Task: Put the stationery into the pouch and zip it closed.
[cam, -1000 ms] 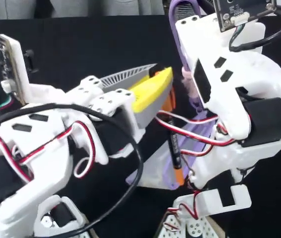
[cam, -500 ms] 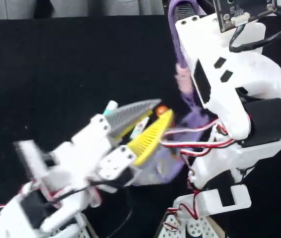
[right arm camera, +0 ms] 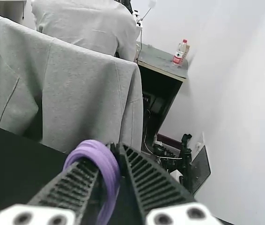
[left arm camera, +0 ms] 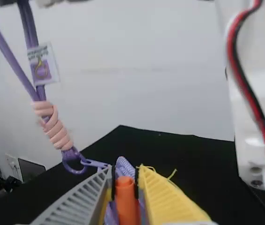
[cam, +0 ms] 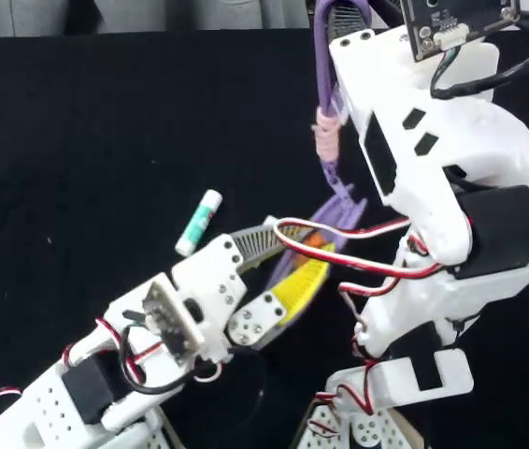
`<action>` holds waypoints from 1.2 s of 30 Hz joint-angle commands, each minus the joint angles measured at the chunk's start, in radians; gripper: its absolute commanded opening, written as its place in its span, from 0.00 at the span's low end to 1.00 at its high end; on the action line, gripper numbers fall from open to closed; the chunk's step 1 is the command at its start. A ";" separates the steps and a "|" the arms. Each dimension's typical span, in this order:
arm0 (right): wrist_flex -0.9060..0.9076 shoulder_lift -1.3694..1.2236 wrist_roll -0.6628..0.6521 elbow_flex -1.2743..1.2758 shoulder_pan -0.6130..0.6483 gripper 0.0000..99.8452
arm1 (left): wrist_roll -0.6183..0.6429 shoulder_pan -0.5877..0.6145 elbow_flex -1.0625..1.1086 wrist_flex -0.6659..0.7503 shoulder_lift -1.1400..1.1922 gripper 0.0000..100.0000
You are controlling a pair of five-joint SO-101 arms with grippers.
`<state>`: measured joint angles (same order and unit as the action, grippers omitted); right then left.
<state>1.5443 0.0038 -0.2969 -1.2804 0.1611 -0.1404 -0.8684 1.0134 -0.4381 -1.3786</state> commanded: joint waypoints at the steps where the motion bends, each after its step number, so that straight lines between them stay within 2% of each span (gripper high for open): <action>1: -0.026 -0.004 0.003 0.002 0.006 0.01 | 0.087 0.005 -0.143 -0.186 -0.012 0.17; 6: -0.026 -0.004 0.003 0.004 0.006 0.01 | 0.166 0.067 -0.351 -0.382 -0.012 0.20; 12: -0.026 -0.004 0.003 0.004 0.005 0.01 | 0.198 0.180 -0.581 -0.503 -0.014 0.20; 15: -0.021 -0.004 0.003 0.004 0.005 0.01 | 0.198 0.300 -0.636 -0.546 -0.051 0.20; 18: -0.020 -0.004 0.002 0.004 -0.005 0.01 | 0.198 0.444 -0.533 -0.555 -0.084 0.20; 21: -0.020 -0.001 0.002 -0.001 -0.049 0.01 | 0.199 0.576 -0.334 -0.489 -0.092 0.20; 24: -0.021 0.005 0.002 -0.004 -0.097 0.01 | 0.273 0.685 -0.090 -0.308 -0.091 0.20; 26: -0.021 0.005 0.002 -0.005 -0.121 0.01 | 0.319 0.717 0.053 -0.172 -0.074 0.20; 30: 0.000 0.005 -0.072 -0.004 -0.127 0.01 | 0.316 0.694 0.174 0.000 0.043 0.20; 36: 0.006 0.005 -0.080 -0.004 -0.126 0.01 | 0.276 0.573 0.042 0.009 0.417 0.20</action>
<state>1.5474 0.0038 -0.3629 -1.2804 0.0476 0.1435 -0.2179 1.1653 -0.4534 -1.1914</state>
